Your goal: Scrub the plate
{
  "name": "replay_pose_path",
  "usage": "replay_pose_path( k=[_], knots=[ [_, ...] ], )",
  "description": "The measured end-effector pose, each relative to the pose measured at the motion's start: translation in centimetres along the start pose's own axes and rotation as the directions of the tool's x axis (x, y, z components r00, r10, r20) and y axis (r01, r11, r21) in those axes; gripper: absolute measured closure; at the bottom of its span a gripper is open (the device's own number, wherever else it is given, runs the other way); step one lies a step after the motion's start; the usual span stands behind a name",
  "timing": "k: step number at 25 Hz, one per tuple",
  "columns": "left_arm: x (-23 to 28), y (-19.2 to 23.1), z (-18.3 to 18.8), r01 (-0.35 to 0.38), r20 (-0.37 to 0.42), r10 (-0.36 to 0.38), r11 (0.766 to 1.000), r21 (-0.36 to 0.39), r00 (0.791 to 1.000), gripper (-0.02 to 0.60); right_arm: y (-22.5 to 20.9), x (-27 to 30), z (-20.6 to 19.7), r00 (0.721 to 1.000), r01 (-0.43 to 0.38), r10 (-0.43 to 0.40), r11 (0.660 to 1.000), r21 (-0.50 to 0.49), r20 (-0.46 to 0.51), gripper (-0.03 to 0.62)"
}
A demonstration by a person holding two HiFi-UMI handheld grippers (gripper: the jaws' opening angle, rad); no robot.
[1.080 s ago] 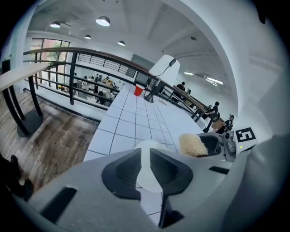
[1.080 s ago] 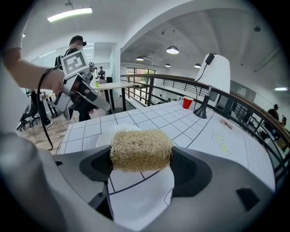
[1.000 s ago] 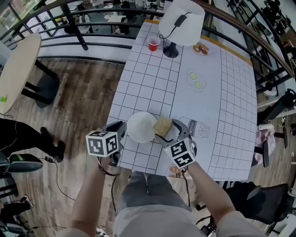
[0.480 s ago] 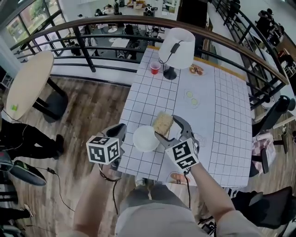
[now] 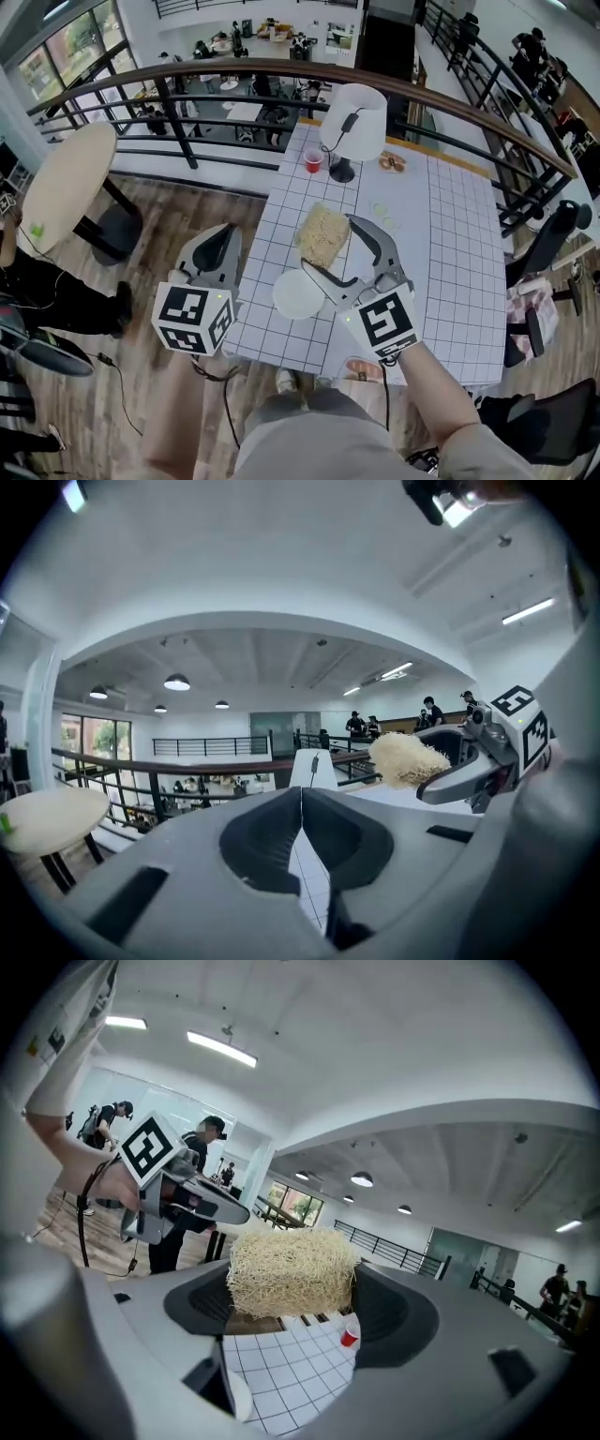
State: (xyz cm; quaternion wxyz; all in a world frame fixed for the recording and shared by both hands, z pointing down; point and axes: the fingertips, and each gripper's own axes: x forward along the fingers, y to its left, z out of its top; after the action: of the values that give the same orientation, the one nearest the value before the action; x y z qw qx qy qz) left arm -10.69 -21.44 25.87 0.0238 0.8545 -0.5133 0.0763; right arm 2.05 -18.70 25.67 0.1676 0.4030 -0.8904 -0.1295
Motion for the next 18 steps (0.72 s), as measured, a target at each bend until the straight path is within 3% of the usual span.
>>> replay_pose_path(
  k=[3, 7, 12, 18],
  knots=[
    [-1.8, -0.9, 4.1, 0.012, 0.091, -0.016, 0.999, 0.045, 0.996, 0.566, -0.1, -1.4, 4.4, 0.996, -0.004, 0.003, 1.0, 0.013, 0.091, 0.221],
    [-4.3, -1.4, 9.2, -0.028, 0.215, 0.002, 0.993, 0.117, 0.977, 0.566, -0.7, -3.4, 9.3, 0.982, 0.029, -0.041, 0.997, 0.067, 0.184, 0.221],
    [-6.1, -3.4, 12.5, -0.085, 0.28, 0.014, 0.966, 0.244, 0.96, 0.566, -1.2, -5.9, 12.7, 0.969, 0.041, -0.042, 0.999, 0.009, 0.244, 0.221],
    [-9.2, -5.0, 13.7, -0.097, 0.34, 0.009, 0.966, 0.241, 0.941, 0.566, 0.6, -8.4, 15.0, 0.948, 0.038, -0.037, 0.999, 0.005, 0.315, 0.221]
  ],
)
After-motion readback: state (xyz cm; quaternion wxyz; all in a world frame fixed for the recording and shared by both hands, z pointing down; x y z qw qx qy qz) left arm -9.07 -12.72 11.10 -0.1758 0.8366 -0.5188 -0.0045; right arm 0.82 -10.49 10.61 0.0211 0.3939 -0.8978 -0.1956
